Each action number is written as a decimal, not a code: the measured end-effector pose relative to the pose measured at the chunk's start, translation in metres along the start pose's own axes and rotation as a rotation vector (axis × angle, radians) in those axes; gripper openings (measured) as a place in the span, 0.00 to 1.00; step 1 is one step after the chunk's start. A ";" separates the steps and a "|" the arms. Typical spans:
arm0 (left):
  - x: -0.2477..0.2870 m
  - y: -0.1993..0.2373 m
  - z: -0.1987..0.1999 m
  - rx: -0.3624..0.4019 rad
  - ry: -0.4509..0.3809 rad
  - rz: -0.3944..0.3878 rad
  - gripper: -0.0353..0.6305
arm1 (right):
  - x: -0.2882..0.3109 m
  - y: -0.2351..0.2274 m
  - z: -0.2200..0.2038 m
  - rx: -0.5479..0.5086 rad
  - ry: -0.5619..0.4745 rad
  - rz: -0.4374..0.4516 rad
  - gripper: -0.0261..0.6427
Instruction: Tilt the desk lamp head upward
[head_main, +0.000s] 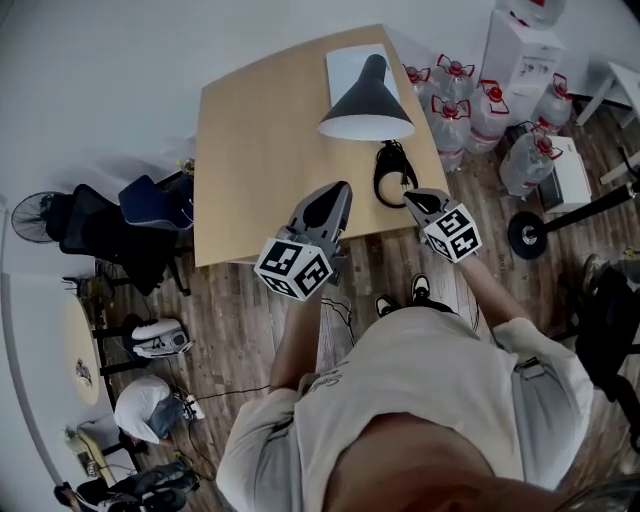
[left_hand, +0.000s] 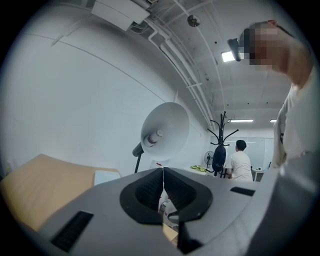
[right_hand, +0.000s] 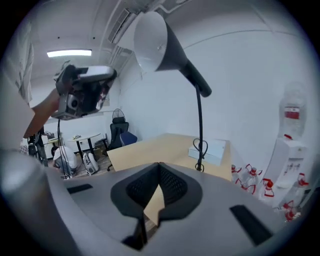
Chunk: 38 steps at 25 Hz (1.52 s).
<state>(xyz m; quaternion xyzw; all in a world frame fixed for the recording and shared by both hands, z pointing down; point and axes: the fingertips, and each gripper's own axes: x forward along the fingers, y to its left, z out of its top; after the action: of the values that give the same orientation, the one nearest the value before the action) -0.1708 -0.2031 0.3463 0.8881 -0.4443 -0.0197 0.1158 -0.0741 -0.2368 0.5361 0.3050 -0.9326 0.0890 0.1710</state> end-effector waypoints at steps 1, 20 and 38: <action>-0.002 0.000 0.000 0.000 -0.005 -0.003 0.08 | -0.008 0.005 0.013 -0.009 -0.030 -0.001 0.03; -0.025 -0.001 0.006 0.170 -0.004 0.117 0.08 | -0.101 0.035 0.159 -0.101 -0.373 -0.058 0.03; -0.024 0.009 -0.005 0.098 0.002 0.123 0.08 | -0.099 0.043 0.178 -0.160 -0.377 -0.021 0.03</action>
<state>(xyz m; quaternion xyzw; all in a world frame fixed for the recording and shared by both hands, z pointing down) -0.1914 -0.1879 0.3518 0.8637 -0.4986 0.0102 0.0735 -0.0718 -0.1968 0.3319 0.3112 -0.9491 -0.0458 0.0180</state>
